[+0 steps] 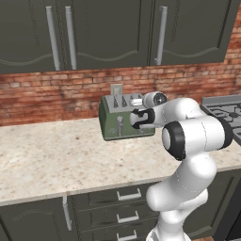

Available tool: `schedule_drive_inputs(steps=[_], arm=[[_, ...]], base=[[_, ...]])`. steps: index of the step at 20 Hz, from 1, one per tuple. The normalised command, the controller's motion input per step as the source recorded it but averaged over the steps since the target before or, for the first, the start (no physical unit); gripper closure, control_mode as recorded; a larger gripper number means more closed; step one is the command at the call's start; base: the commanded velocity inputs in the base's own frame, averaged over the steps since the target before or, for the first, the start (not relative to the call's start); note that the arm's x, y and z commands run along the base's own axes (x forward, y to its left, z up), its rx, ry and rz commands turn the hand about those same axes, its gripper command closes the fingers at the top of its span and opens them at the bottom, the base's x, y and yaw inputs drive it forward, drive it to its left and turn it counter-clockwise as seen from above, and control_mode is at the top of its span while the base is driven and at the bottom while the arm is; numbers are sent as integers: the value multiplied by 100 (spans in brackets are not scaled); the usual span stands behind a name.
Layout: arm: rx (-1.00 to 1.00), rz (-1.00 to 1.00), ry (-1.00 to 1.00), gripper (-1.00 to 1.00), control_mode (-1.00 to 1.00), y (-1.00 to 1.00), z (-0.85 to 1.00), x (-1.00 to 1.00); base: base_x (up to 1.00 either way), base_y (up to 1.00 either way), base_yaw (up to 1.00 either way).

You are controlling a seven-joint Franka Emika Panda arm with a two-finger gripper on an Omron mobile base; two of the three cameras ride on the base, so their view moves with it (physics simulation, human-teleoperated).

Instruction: Start the toaster. Once the lever pops up, take the bread to the plate on the dining counter.

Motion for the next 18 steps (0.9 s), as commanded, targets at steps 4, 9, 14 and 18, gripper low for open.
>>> schedule_drive_inputs(steps=[4, 9, 14, 18], arm=[[0, 0, 0, -100, -100, 0, 0, 0], [0, 0, 0, -100, -100, 0, 0, 0], [0, 0, 0, -100, -100, 0, 0, 0], [0, 0, 0, -100, -100, 0, 0, 0]], base=[[0, 0, 0], [0, 0, 0], [0, 0, 0], [0, 0, 0]])
